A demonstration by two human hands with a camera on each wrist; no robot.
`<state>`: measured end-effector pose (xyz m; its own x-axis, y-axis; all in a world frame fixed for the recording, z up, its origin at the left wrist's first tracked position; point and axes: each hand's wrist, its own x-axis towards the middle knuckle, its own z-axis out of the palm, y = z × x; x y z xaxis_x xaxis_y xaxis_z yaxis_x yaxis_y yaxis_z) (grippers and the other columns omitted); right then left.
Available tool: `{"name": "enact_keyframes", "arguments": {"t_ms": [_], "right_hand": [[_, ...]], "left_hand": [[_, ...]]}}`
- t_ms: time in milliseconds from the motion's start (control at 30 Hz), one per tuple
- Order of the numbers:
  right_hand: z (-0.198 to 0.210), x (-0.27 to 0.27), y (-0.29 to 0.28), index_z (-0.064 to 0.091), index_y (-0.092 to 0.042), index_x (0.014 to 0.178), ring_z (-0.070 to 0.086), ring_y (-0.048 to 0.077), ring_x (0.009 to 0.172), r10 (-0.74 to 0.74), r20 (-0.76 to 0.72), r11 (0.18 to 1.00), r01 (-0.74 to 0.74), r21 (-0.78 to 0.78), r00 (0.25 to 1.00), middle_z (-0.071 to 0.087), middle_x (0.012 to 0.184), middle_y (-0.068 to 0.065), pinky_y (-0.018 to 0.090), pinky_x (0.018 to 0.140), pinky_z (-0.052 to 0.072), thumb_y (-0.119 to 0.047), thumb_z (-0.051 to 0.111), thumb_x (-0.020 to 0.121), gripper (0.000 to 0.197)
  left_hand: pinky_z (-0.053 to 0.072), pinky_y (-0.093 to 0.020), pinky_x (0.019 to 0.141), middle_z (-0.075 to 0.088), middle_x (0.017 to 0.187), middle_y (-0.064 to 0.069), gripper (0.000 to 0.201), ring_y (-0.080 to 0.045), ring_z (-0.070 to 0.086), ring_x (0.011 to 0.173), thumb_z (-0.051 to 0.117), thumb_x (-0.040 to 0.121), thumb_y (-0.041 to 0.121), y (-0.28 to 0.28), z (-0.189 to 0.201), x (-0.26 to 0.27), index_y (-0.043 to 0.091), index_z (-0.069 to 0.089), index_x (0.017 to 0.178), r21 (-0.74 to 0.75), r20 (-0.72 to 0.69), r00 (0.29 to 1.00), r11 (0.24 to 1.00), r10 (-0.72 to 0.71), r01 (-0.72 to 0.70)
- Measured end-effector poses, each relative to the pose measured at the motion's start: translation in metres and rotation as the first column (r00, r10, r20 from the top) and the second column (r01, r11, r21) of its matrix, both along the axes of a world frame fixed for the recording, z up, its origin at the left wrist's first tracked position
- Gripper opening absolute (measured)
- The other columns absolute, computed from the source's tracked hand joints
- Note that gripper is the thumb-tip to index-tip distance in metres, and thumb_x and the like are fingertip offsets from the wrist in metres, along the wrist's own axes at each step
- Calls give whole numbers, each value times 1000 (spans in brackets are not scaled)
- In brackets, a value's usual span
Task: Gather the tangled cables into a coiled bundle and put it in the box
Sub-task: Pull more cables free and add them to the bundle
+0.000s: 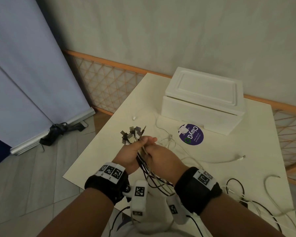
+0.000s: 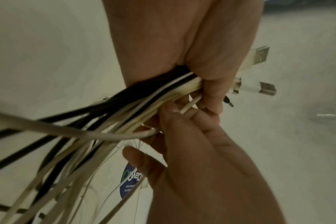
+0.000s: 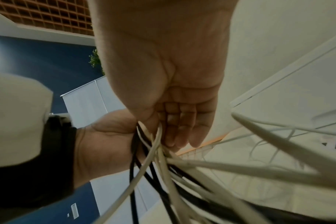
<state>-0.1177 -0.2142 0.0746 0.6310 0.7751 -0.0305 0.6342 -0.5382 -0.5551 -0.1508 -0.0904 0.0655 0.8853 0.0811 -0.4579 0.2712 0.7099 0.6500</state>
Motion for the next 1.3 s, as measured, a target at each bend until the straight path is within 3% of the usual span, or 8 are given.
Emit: {"name": "enact_keyframes", "arguments": {"t_ms": [233, 367, 600, 767, 967, 1033, 1133, 1300], "right_hand": [[4, 12, -46, 50, -12, 84, 48, 19, 70, -114, -8, 989, 113, -97, 993, 56, 76, 5, 28, 60, 31, -21, 44, 96, 16], [-1, 17, -98, 53, -20, 99, 54, 16, 78, -138, -66, 950, 113, -292, 988, 63, 89, 2, 29, 67, 40, -23, 47, 93, 8], [29, 23, -158, 59, -31, 87, 54, 7, 70, -343, 52, 889, 342, -303, 938, 54, 67, -14, 23, 60, 39, -35, 62, 87, 5], [51, 15, -167, 55, -30, 85, 54, 5, 78, -461, 38, 784, 427, -451, 887, 58, 82, -12, 26, 65, 40, -66, 67, 68, 41], [53, -2, -134, 11, -25, 150, 24, 18, 139, -129, 14, 807, 113, -579, 992, 26, 152, -2, 42, 116, 18, -97, 45, 41, 135], [48, -13, -94, 5, -21, 152, 18, 16, 141, -51, -58, 927, 25, -373, 997, 19, 155, -2, 38, 118, 9, -81, 60, 59, 124], [21, -27, -27, 16, -18, 146, 50, 25, 119, 12, -212, 983, -50, -175, 977, 49, 136, 7, 39, 101, 42, -57, 72, 70, 102], [-4, -15, -29, 49, -18, 105, 60, 30, 92, 35, -4, 933, -34, -357, 999, 63, 97, 7, 33, 68, 41, -30, 55, 82, 27]], "left_hand": [[53, -39, 78, 35, 44, 0, 50, -17, 50, 47, 51, 96, 31, 18, 7, -10, 16, 36, 51, -162, -61, 937, 923, 345, -350], [36, -20, 43, 22, 42, 6, 53, -11, 26, 34, 55, 94, 25, 49, -5, -24, 21, 32, 46, -97, -118, 877, 874, 465, -476], [20, -14, 37, 21, 42, 6, 53, -10, 20, 32, 54, 94, 30, 76, -27, -40, 21, 28, 48, 23, -194, 862, 881, 468, -473], [19, -15, 37, 21, 43, 6, 52, -10, 20, 32, 56, 93, 31, 57, -32, -35, 21, 27, 52, 59, -234, 898, 928, 372, -369], [18, -16, 36, 20, 45, 7, 53, -9, 19, 34, 58, 91, 31, 38, -16, -32, 23, 28, 48, 20, -212, 934, 957, 288, -290], [17, -18, 36, 19, 45, 7, 52, -9, 19, 35, 56, 92, 32, 23, -1, -26, 23, 28, 49, -11, -148, 964, 974, 221, -225], [18, -19, 36, 20, 44, 6, 49, -8, 20, 34, 53, 92, 33, 0, 22, -14, 22, 29, 51, -62, -34, 989, 988, 141, -143], [20, -18, 38, 21, 44, 6, 51, -8, 21, 34, 53, 90, 34, 25, 41, -10, 22, 32, 46, -34, 37, 985, 985, 168, -167]]}}
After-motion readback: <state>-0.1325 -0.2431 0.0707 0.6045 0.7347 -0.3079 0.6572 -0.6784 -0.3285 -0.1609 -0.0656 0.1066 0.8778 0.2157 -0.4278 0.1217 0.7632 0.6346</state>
